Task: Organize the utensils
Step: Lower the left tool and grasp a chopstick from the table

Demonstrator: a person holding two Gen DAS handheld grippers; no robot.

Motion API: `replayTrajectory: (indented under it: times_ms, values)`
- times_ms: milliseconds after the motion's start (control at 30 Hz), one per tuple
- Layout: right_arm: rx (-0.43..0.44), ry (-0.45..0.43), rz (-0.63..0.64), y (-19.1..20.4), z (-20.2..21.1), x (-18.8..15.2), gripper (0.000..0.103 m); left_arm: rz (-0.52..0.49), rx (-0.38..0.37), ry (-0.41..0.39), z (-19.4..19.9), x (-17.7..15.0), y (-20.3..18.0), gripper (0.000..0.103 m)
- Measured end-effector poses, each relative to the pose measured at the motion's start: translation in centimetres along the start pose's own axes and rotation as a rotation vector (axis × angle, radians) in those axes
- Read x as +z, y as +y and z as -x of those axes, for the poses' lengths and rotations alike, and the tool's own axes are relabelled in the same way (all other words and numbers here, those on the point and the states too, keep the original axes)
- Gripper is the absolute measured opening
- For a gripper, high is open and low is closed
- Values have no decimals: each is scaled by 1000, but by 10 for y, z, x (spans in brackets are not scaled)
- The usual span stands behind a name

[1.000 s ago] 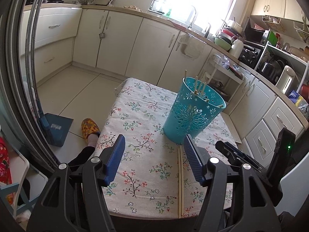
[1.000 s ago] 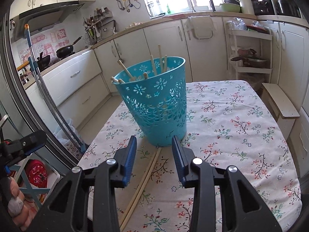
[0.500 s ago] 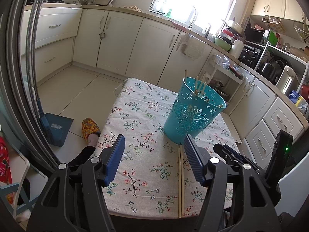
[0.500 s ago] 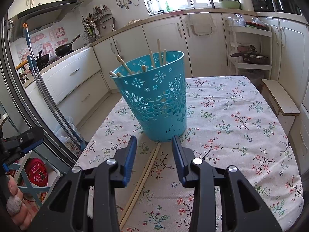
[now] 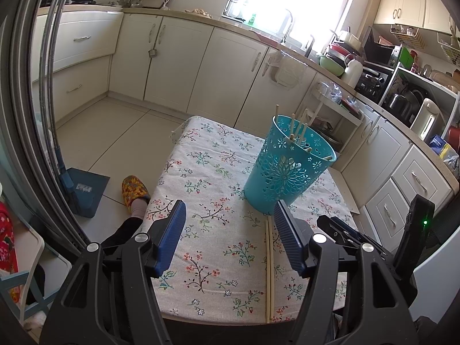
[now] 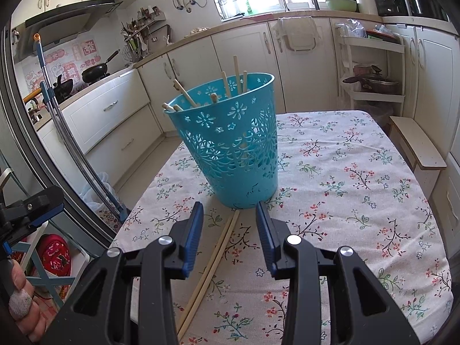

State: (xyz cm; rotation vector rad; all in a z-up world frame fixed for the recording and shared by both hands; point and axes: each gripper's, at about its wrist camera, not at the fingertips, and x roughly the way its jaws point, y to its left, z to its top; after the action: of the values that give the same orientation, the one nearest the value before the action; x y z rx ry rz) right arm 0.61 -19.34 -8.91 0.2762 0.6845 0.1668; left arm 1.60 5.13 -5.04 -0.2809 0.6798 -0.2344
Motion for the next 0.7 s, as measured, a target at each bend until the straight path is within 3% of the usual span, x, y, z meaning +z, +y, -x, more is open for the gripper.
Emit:
replayTrajectory:
  times_ms: [333,533,700]
  values:
    - [-5,11,7,0,-1,-1,38,5,4,-4,3,1,3,61]
    - [-21,63,11,-4,-9,-10,38,31,22,-10,7,1,15,61]
    - [-36,120,-20,-13,-22,-17,38,33,29,30,-6,-4,16,61]
